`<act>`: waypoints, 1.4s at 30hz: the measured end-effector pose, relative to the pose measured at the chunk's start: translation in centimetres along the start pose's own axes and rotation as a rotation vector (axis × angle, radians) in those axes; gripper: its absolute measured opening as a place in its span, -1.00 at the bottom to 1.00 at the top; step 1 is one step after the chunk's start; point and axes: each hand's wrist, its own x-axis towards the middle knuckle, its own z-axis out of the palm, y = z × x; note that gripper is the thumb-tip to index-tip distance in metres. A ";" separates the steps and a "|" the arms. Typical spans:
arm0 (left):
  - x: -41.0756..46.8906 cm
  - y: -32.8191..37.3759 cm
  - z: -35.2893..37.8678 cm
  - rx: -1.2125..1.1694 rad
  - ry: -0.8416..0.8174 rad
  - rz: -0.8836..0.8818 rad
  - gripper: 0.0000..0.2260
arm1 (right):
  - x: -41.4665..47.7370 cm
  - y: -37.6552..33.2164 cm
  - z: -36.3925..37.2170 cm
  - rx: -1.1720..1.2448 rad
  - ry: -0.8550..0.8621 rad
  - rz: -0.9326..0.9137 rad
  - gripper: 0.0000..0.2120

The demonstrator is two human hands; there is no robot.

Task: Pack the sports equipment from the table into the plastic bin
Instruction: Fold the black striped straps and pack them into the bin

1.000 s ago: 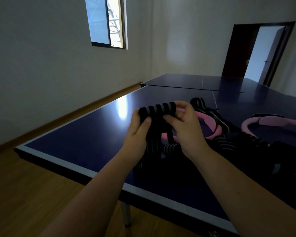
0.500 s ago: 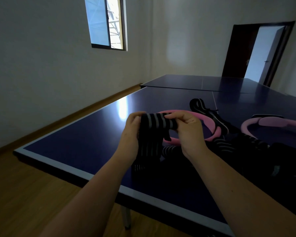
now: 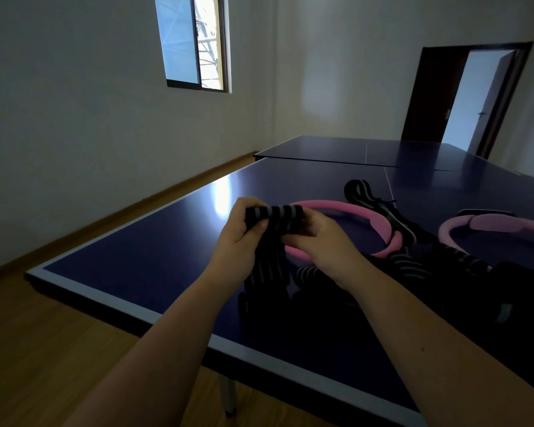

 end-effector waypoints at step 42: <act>0.7 0.9 1.1 -0.514 -0.001 -0.554 -0.61 | 1.1 -0.5 0.8 0.441 0.224 -0.039 -0.50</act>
